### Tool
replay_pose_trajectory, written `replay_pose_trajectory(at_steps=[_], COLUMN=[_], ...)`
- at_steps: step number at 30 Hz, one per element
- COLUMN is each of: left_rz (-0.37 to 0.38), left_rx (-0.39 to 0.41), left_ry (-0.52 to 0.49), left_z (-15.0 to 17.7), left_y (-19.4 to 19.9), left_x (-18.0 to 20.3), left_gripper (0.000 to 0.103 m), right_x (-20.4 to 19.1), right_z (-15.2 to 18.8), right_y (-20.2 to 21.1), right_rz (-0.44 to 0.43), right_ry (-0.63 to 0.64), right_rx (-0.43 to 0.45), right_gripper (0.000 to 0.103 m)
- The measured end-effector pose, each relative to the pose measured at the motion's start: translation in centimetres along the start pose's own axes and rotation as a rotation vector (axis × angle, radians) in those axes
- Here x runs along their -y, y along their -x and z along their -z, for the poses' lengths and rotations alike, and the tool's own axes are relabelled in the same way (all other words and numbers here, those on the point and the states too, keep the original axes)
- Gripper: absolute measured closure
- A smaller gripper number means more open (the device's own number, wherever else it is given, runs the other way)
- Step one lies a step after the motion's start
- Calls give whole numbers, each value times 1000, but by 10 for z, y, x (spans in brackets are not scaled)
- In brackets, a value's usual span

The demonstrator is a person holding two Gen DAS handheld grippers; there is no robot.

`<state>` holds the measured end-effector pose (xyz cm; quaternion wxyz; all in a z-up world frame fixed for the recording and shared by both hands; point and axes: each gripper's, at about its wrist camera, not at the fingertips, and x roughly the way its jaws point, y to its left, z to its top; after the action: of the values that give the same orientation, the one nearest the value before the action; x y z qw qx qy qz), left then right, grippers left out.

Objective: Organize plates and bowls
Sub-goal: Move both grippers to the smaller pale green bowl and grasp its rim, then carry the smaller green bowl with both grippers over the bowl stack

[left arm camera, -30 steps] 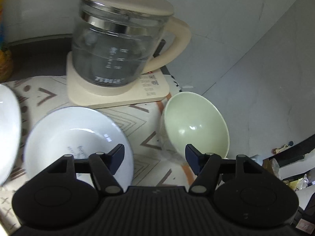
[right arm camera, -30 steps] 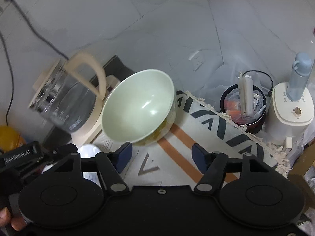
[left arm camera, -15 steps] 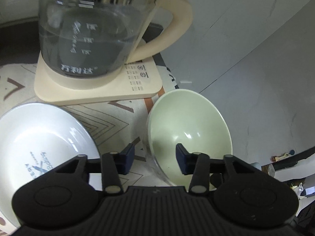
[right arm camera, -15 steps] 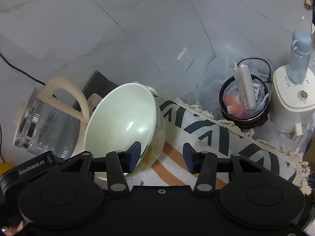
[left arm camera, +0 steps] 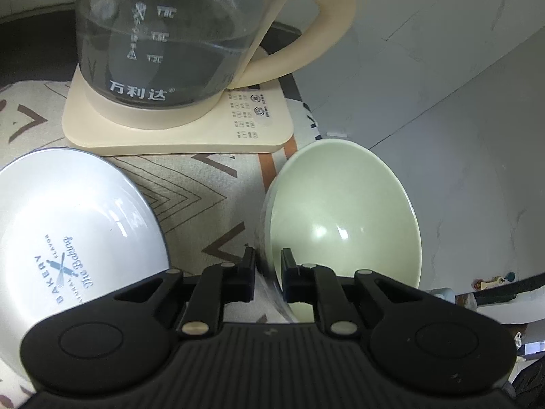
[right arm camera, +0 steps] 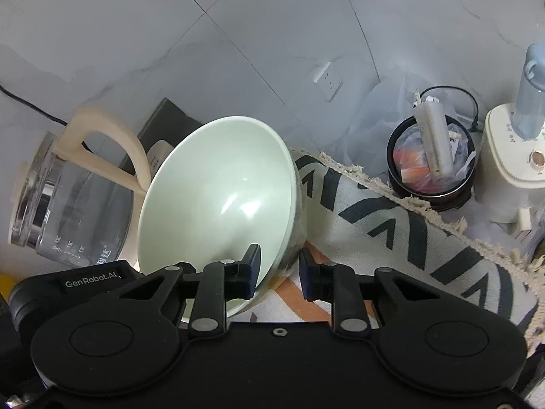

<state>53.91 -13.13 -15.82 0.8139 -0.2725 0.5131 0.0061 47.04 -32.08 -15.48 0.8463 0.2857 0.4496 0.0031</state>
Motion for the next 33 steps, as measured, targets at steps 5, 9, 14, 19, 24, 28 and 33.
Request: replay_pose_trajectory(at_steps=[5, 9, 14, 19, 24, 28, 33], left_rz=[4, 9, 19, 24, 28, 25, 30], left_rx=[20, 26, 35, 37, 28, 38, 46], left_ry=[-11, -10, -10, -2, 4, -21, -2], left_z=[2, 1, 3, 8, 13, 16, 20], left_y=[22, 37, 56, 75, 90, 103, 119], left_x=[8, 10, 10, 6, 1, 2, -3], left_gripper=[90, 90, 90, 90, 90, 90, 90], right_x=[-4, -11, -17, -22, -26, -32, -38], right_z=[2, 2, 4, 8, 14, 18, 23], right_y=[19, 34, 50, 65, 81, 92, 102], right_rz=[-7, -14, -19, -24, -39, -37, -45], right_ry=[-21, -3, 7, 25, 49, 104, 140], right_rx=[17, 37, 46, 52, 55, 49, 48], right_gripper=[80, 80, 80, 80, 80, 80, 80])
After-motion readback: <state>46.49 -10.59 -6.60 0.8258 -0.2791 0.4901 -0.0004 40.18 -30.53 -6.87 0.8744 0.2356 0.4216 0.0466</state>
